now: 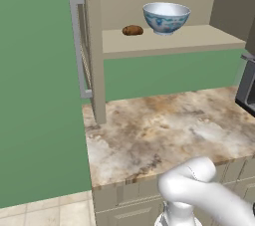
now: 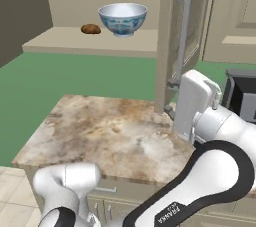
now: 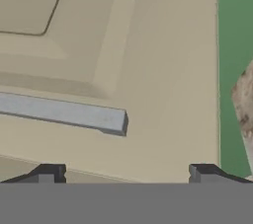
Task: Pick the mug and place it in the sink. Pick the bowl and place it in the open cabinet and then close the cabinet.
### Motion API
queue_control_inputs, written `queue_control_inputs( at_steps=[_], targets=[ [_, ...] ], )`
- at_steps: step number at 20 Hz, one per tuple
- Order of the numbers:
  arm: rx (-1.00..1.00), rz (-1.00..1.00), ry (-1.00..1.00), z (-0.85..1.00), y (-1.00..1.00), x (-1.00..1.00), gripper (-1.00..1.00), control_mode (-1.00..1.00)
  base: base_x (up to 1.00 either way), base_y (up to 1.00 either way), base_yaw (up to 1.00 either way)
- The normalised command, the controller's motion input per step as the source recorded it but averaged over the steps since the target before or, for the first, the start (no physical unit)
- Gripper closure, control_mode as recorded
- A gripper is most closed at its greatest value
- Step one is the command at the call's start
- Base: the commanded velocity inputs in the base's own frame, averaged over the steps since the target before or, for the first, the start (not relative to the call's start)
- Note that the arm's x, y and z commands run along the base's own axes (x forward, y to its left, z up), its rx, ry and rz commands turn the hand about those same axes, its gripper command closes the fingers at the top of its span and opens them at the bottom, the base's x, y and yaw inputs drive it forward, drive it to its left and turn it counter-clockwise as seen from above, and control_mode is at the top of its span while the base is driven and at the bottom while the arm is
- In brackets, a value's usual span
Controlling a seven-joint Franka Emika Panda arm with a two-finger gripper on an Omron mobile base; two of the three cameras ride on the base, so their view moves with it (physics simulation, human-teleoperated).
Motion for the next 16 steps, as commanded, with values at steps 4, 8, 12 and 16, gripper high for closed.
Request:
queue_control_inputs(
  at_steps=[4, 8, 12, 16],
  targets=[
    [-0.02, 0.0, -0.02, 0.0, 0.62, 0.31, -1.0, -1.0, 0.0, 0.0, 0.0],
    [-0.01, 0.0, -0.03, 0.0, 0.66, 0.35, -1.0, -1.0, 0.0, 0.0, 0.0],
    [-0.01, 0.0, -0.08, 0.0, 0.66, 0.31, -1.0, -1.0, 0.0, 0.0, 0.0],
    [-0.06, 0.0, -0.21, 0.0, 0.84, 0.16, -1.0, -1.0, 0.0, 0.0, 0.0]
  ],
)
